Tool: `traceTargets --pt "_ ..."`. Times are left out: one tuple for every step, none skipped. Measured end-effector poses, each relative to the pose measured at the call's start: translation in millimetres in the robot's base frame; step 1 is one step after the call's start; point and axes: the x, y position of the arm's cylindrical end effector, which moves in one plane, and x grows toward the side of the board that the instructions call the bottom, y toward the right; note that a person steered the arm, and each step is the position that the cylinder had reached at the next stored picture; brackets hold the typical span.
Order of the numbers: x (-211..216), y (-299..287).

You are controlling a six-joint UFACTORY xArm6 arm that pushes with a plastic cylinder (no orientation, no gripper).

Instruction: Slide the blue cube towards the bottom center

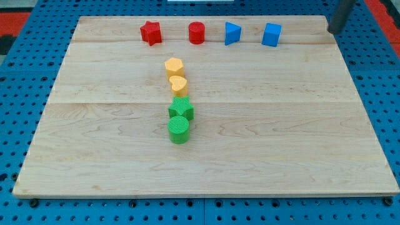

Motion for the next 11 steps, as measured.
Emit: traceTargets --pt "0.2 -85.4" --pt "28.5 -147.6" --pt "73.5 -150.3" --pt "84.5 -172.4" --pt "66.5 -155.3" --pt "73.5 -222.1" --pt "86.7 -249.6" --pt "139.8 -253.7" --pt "189.8 -253.8" --pt "182.0 -219.6" --pt "224.7 -191.0"
